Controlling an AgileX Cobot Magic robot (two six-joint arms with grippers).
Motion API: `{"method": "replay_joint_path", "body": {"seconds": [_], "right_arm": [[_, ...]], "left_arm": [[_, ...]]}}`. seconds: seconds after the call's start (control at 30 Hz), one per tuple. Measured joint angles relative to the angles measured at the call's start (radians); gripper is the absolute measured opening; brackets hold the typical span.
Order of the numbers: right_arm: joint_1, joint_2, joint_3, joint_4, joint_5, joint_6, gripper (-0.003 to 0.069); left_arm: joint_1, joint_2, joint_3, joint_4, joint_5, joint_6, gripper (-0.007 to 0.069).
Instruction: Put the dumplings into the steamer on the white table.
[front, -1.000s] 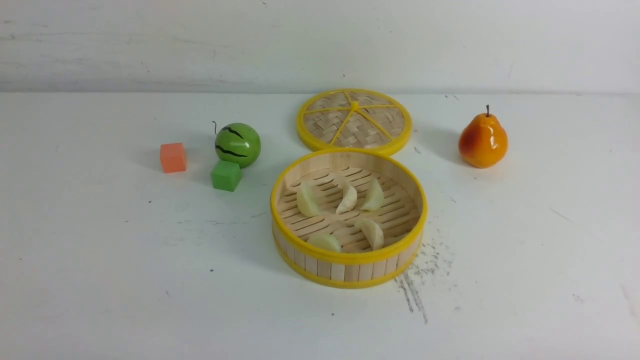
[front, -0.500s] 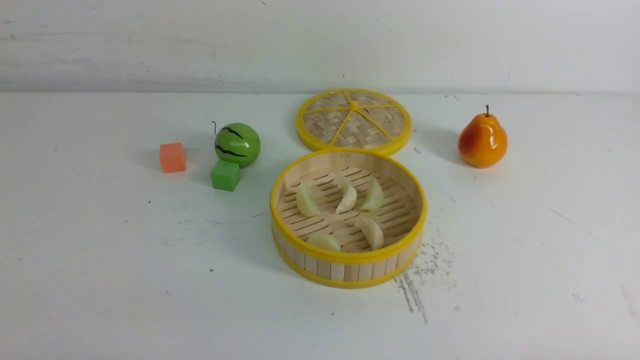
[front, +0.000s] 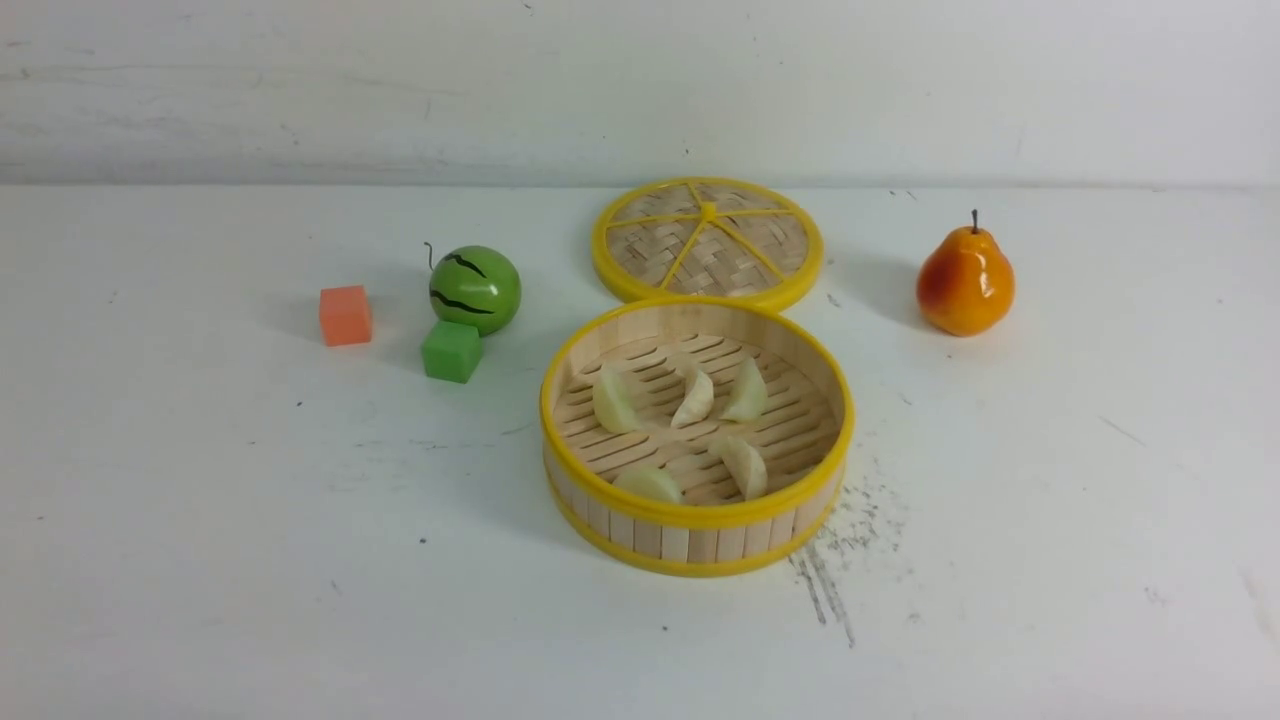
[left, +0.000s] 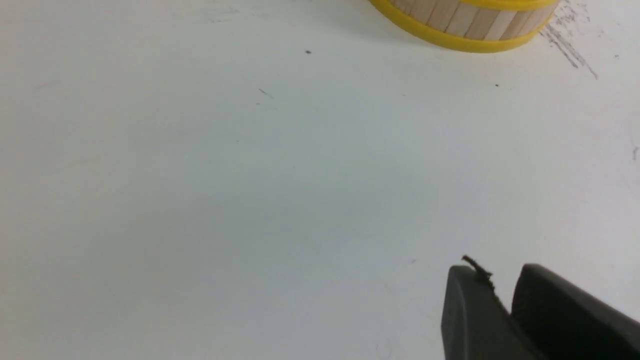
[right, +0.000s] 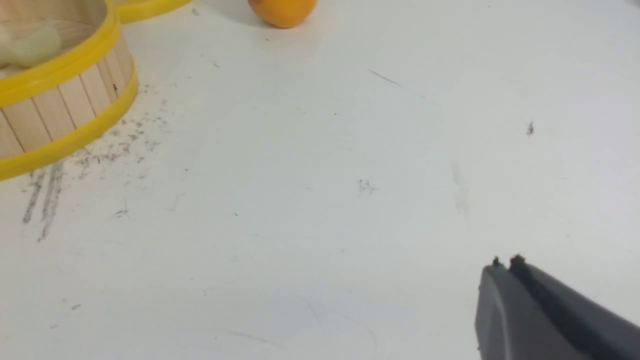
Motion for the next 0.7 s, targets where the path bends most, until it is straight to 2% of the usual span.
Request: {"method": "replay_joint_path", "body": {"seconds": [0.1, 0.2, 0.27, 0.37, 0.4, 0.47, 0.57, 0.7], "right_arm": [[0.000, 0.000, 0.000, 0.000, 0.000, 0.000, -0.0004], [0.000, 0.000, 0.000, 0.001, 0.000, 0.000, -0.0002], [0.000, 0.000, 0.000, 0.001, 0.000, 0.000, 0.0000], [0.000, 0.000, 0.000, 0.001, 0.000, 0.000, 0.0002], [0.000, 0.000, 0.000, 0.001, 0.000, 0.000, 0.0002], [0.000, 0.000, 0.000, 0.001, 0.000, 0.000, 0.0005], [0.000, 0.000, 0.000, 0.001, 0.000, 0.001, 0.0008], [0.000, 0.000, 0.000, 0.001, 0.000, 0.001, 0.0011]], "left_arm": [[0.001, 0.000, 0.012, -0.012, -0.074, -0.056, 0.0115], [0.035, -0.016, 0.050, 0.006, -0.223, -0.102, 0.0044], [0.139, -0.065, 0.141, 0.027, -0.387, -0.116, -0.0014], [0.299, -0.162, 0.291, 0.019, -0.605, -0.117, -0.0015], [0.322, -0.182, 0.311, 0.014, -0.629, -0.114, -0.0015], [0.449, -0.262, 0.423, -0.032, -0.748, -0.094, -0.0015], [0.563, -0.298, 0.515, -0.069, -0.799, -0.080, -0.0015], [0.609, -0.300, 0.552, -0.064, -0.753, -0.034, -0.0015]]}}
